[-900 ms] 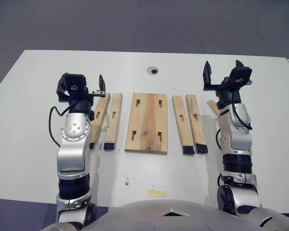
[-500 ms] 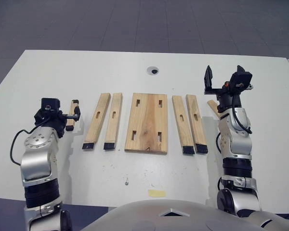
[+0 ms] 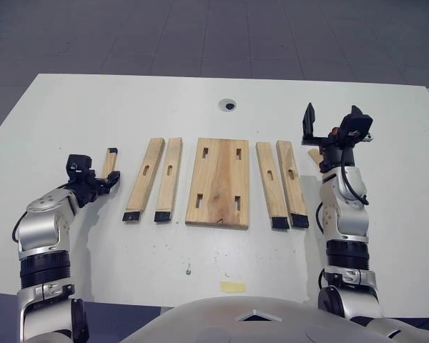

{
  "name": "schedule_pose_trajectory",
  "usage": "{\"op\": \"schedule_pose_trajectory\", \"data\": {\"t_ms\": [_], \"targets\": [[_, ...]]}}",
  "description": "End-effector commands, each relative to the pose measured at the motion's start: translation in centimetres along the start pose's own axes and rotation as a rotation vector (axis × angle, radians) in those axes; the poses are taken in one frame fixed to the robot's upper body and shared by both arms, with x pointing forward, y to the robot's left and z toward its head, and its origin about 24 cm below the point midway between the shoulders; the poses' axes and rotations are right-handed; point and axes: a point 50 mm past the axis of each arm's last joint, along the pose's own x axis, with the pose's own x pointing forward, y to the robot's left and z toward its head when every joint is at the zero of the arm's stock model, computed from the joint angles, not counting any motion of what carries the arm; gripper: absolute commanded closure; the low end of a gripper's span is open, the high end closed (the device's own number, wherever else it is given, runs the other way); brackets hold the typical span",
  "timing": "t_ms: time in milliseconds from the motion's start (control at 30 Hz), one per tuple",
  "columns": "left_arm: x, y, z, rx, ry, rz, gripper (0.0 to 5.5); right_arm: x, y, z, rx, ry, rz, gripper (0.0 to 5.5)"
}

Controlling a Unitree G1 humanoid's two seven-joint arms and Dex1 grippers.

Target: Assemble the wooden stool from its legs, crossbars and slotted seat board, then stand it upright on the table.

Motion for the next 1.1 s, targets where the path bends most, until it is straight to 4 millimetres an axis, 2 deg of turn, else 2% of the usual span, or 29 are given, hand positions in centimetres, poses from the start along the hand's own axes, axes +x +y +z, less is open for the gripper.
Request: {"op": "schedule_pose_trajectory", "data": {"t_ms": [33,133,300,400,500,567,600,700,767,800,867,900,967,1033,1100], "targets": [[0.1,-0.6,-3.1,0.035,0.138,-0.017,2.36,-0.3,0.1,0.0,0.001,0.0,-0.006,0.1],[-0.1,-0.7,-4.7,0.049,0.191,-0.018,2.88,0.0,0.1,0.1,0.004,0.0,-0.006,0.1],[0.0,-0.7,-6.2,0.074,0.239,-0.015,3.65,0.1,0.3,0.2,-0.001,-0.003,0.001,0.1],[0.0,-0.6,-6.4,0.088,0.242,-0.007,4.11,0.2,0.3,0.2,-0.002,-0.002,0.002,0.1],[0.1,-0.9,-5.4,0.102,0.189,-0.008,4.2,0.2,0.3,0.2,-0.002,-0.003,-0.001,0.1],[0.2,-0.9,-3.9,0.12,0.113,0.007,4.2,0.3,0.3,0.2,0.001,-0.002,0.003,0.1],[0.1,-0.8,-2.5,0.132,0.045,0.034,4.2,0.4,0.4,0.3,0.008,-0.003,0.019,0.1],[-0.8,-1.3,3.7,0.207,-0.23,0.126,4.2,0.9,1.1,0.7,0.071,0.012,0.122,0.1],[-2.0,-3.6,8.6,0.277,-0.459,0.112,4.2,1.2,2.3,1.6,0.25,0.042,0.265,0.1],[-2.7,-5.0,10.7,0.299,-0.561,0.08,4.2,1.1,3.1,2.4,0.406,0.061,0.369,0.1],[-4.2,-8.3,13.7,0.381,-0.725,-0.023,4.2,0.4,4.8,4.8,0.636,0.079,0.646,0.1],[-4.6,-9.9,14.4,0.409,-0.77,-0.099,4.2,-0.2,5.5,5.9,0.719,0.078,0.762,0.1],[-4.9,-12.5,14.8,0.439,-0.81,-0.23,4.2,-0.8,6.2,7.3,0.828,0.076,0.885,0.1],[-5.0,-14.6,14.3,0.447,-0.809,-0.347,4.2,-1.1,7.0,7.7,0.881,0.101,0.914,0.1],[-5.0,-16.2,13.8,0.451,-0.806,-0.428,4.2,-1.0,7.6,7.1,0.914,0.159,0.898,0.1]]}}
